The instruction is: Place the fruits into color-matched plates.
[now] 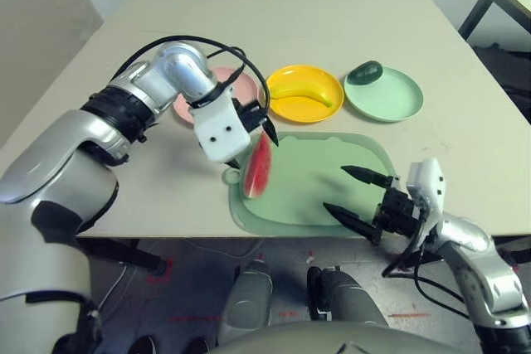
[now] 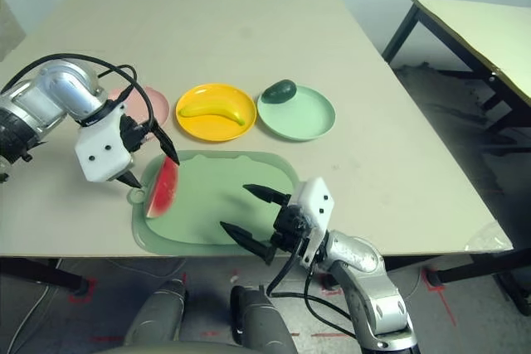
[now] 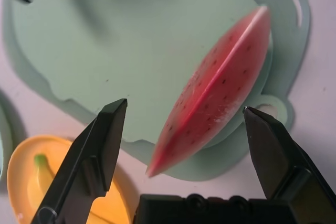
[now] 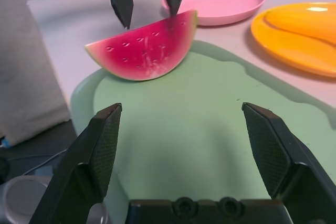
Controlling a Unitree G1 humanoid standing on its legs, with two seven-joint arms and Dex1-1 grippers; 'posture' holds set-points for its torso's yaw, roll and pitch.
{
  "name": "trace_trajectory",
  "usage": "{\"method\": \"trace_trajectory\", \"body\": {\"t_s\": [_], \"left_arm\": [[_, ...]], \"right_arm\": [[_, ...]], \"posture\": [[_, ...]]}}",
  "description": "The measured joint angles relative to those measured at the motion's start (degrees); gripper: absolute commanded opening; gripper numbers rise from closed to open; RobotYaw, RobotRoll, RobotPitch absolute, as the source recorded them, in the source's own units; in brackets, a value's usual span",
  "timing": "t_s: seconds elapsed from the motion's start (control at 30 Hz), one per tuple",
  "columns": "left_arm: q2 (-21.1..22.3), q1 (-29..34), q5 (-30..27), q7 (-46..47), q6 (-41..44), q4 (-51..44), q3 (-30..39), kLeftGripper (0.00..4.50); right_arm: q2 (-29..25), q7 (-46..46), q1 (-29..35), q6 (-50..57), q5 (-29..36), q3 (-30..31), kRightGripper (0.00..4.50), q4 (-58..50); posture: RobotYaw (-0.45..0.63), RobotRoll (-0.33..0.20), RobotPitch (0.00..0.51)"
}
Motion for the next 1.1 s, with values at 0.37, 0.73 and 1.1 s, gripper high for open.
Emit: {"method": "trace_trajectory", "body": {"t_s": [0.37, 0.73, 1.1], "left_arm": [[-5.0, 2.0, 4.7, -0.1, -5.1, 3.0, -2.1, 4.50], [-7.3, 6.3, 9.9, -0.1, -4.9, 5.1, 2.0, 3.58], [-7.3, 6.8, 12.7, -0.2, -2.3, 8.1, 4.1, 2.22]], "right_arm": [[-0.5, -2.9, 0.0, -3.4, -0.8, 0.9, 4.45, 1.0], [-1.9, -3.5, 1.0, -4.5, -0.6, 1.0, 4.50, 1.0], [-4.8, 1.1, 2.0, -9.2, -0.4, 3.1, 4.50, 0.9]], "posture": [[0.11, 0.000, 0.129], [0.11, 0.000, 0.126], [0.12, 0.000, 0.125]]}}
